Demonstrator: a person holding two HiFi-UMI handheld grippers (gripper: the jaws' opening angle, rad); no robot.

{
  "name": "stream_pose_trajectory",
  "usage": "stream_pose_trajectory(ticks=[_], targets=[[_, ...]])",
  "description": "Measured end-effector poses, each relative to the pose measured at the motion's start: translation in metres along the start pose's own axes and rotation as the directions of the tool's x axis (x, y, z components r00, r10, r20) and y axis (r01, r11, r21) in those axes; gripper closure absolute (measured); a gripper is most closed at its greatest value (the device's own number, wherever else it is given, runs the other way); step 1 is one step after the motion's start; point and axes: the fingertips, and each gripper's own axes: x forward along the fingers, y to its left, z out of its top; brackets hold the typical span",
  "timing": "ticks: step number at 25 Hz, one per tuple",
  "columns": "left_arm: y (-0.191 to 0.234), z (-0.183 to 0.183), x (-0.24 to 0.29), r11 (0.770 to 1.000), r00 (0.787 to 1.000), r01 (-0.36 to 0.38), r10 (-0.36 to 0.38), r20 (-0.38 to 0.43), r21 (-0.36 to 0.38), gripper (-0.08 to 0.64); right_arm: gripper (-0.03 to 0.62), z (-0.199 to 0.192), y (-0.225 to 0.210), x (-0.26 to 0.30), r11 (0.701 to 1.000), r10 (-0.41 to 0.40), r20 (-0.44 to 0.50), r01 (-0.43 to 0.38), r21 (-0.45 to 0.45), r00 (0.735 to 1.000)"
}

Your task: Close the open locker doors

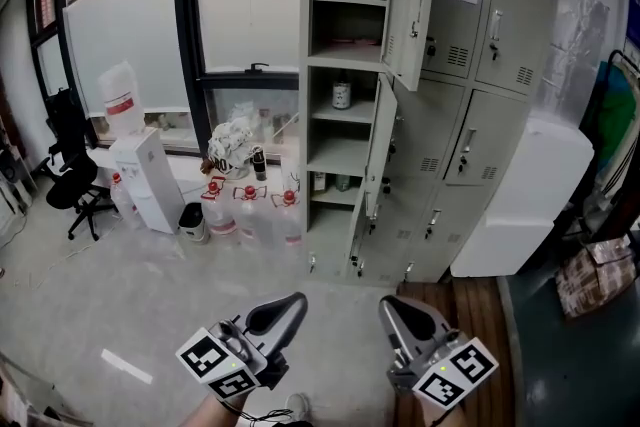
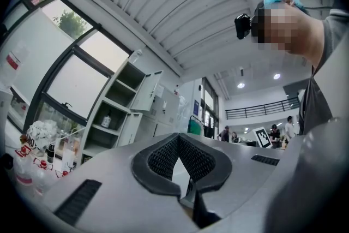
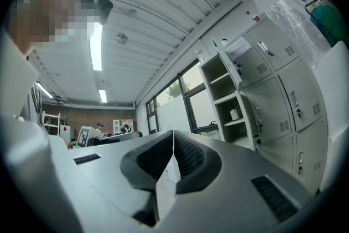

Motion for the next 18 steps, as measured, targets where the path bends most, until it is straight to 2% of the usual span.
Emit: stream_pose_trajectory(ticks=[10,18], targets=[[0.091,0.016,0.025,1.0,1.0,0.019,-0.019,-0.002,-0.012,0.551,0.578,0.002,-0.035,0.084,0.999,-0.035,0.012,0.035,-0.01,0.999],[0.142,0.027,0.037,0.999,0.999,0.048,-0.048,-0.011,-0.005,0.551,0.578,-0.002,-0.055,0.133,0.998,-0.067,0.021,0.067,-0.006,0.998]])
